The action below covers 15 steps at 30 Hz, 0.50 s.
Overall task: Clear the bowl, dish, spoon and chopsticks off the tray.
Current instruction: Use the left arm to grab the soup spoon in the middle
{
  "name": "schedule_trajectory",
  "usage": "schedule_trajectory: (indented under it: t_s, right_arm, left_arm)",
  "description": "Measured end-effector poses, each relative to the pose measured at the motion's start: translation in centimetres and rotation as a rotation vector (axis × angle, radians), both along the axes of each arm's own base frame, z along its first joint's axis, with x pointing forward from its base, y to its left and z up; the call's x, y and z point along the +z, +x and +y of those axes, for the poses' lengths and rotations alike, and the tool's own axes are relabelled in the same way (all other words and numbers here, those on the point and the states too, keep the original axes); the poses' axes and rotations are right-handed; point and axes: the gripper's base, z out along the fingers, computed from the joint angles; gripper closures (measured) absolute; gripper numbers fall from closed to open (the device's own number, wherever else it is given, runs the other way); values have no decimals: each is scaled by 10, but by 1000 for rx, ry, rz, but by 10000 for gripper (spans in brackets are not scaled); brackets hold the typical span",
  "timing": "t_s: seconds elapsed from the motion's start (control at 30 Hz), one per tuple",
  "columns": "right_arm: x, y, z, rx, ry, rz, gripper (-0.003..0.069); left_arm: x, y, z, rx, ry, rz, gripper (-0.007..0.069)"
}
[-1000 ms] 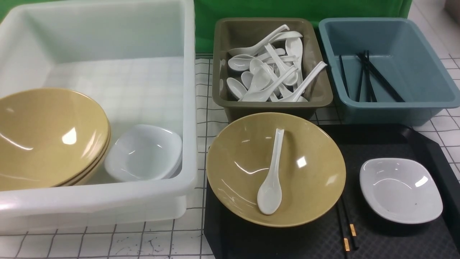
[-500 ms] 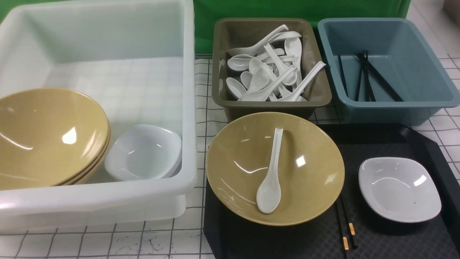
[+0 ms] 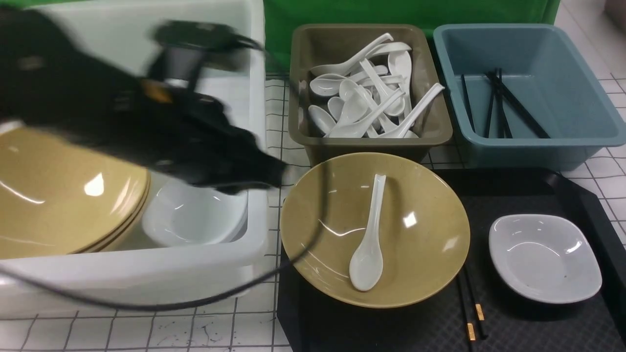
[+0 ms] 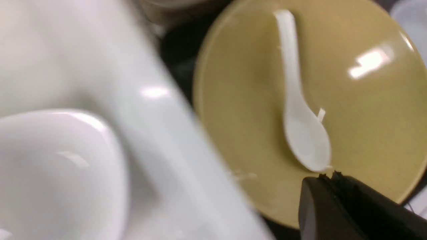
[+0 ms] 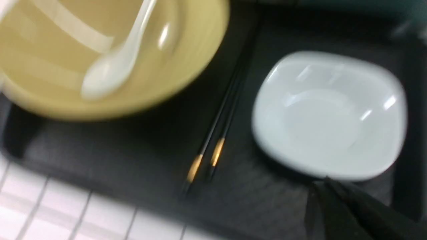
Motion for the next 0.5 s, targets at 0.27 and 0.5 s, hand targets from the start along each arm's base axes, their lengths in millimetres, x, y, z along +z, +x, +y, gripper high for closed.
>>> schedule_trajectory:
  t_s: [0.27,0.5]
  right_arm:
    - [-9,5,0,17,-23,-12,621]
    - [-23,7,-1,-31,18,-30,621]
  left_arm:
    - [-39,39,-101,-146,217,85,528]
    - [-85,65,-145,-84,426,81,223]
